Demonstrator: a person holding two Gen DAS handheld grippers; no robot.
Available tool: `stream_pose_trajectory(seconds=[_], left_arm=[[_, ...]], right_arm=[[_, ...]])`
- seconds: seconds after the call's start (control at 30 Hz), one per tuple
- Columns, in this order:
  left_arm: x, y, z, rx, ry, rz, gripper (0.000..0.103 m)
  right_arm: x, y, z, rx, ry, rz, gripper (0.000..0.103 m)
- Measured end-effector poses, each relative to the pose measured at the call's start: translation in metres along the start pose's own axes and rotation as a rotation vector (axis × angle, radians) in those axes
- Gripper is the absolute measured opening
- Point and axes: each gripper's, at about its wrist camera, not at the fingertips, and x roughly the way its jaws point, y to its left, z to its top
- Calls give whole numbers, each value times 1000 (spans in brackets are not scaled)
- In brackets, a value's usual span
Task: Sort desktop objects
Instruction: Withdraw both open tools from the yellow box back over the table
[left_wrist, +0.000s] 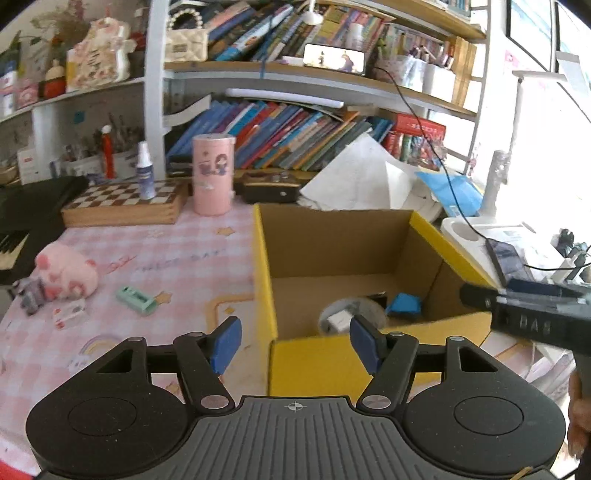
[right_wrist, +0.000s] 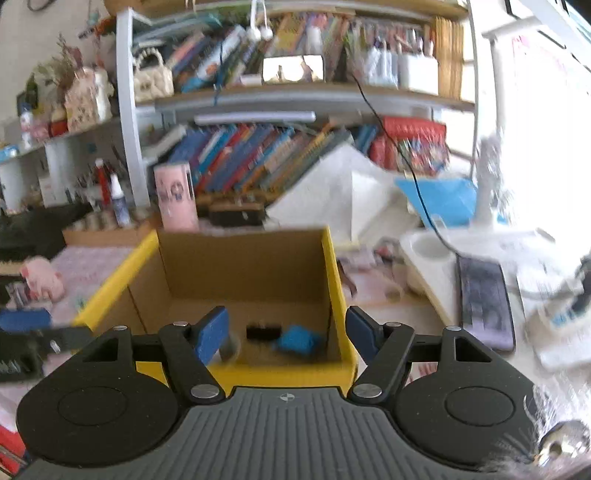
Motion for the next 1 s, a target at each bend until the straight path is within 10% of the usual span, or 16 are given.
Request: stream_pose_trajectory(seconds=[1.0], left_arm=[[-78, 97, -87, -122, 151, 36, 75]], right_arm=[[-61, 126, -80, -12, 225, 26, 86]])
